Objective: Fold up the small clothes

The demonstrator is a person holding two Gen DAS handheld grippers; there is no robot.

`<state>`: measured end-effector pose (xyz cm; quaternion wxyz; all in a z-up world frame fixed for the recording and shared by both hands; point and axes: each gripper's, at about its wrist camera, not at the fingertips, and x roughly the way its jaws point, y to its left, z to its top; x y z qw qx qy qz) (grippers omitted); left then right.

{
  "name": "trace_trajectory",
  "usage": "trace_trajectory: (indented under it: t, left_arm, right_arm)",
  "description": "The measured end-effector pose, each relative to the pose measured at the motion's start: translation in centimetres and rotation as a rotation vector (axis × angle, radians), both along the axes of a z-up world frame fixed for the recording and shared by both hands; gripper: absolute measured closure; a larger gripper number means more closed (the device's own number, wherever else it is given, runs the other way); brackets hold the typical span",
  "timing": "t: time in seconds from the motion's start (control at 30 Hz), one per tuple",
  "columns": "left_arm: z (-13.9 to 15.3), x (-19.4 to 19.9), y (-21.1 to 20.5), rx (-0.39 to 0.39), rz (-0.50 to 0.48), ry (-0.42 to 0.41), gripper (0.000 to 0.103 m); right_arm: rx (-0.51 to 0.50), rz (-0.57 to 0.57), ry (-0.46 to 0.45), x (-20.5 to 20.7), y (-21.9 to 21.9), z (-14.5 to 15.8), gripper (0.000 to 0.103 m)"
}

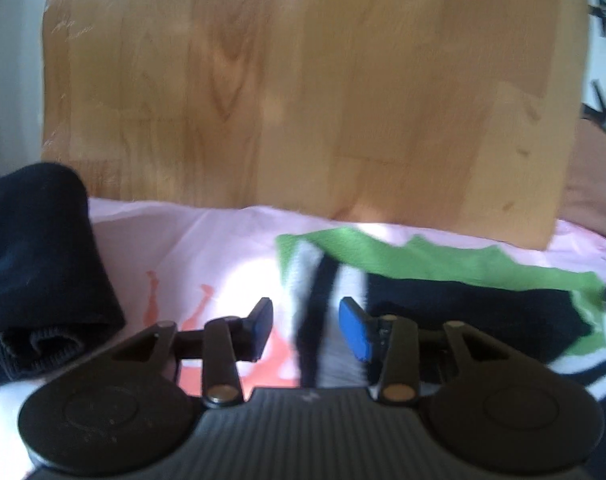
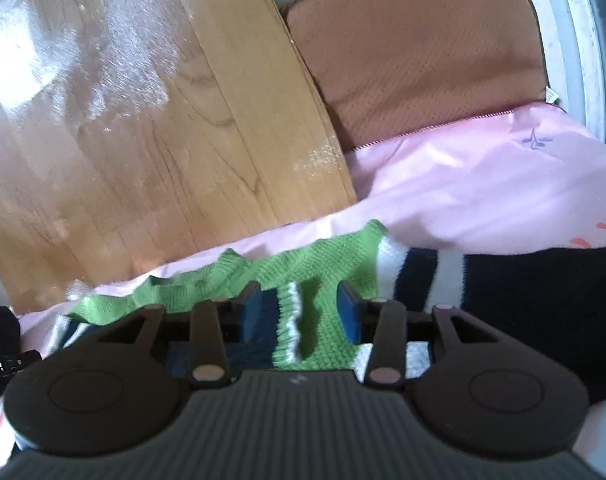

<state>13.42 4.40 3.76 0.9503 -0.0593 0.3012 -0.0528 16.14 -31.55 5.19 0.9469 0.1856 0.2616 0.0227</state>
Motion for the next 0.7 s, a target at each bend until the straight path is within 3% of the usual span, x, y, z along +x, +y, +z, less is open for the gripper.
trace_trajectory:
  t: [0.1, 0.23, 0.27, 0.33, 0.4, 0.53, 0.7]
  left_arm:
    - [-0.3, -0.7, -1.8, 0.02, -0.064, -0.004, 0.061]
    - [-1.9, -0.6, -3.1, 0.093, -0.075, 0.049, 0.061]
    - [-1.8, -0.5, -3.0, 0.085, -0.075, 0.047, 0.06]
    - [-1.9, -0.4, -2.7, 0.074, -0.076, 0.045, 0.059]
    - [-1.8, -0.6, -2.9, 0.084, -0.078, 0.038, 0.058]
    - [-1.9, -1.1, -3.7, 0.123, -0.093, 0.016, 0.053]
    - [-2.0, -1.2, -4.0, 0.138, -0.104, 0.016, 0.049]
  right_arm:
    - [0.006, 0.084, 0.004, 0.0, 1.6, 0.2, 0.061]
    - [-0.067, 0.12, 0.149, 1.7, 3.3, -1.5, 0.068]
    - [-0.075, 0.108, 0.133, 1.4, 3.2, -1.6, 0.075]
    - [-0.053, 0.099, 0.129, 0.5, 2.6, -1.3, 0.075]
    - [-0.056, 0.078, 0.083, -1.1, 2.3, -0.8, 0.067]
    - [-0.14, 0.071, 0.017, -4.5, 2.2, -1.1, 0.063]
    - [-0.017, 0.007, 0.038, -5.2, 0.0, -1.9, 0.062]
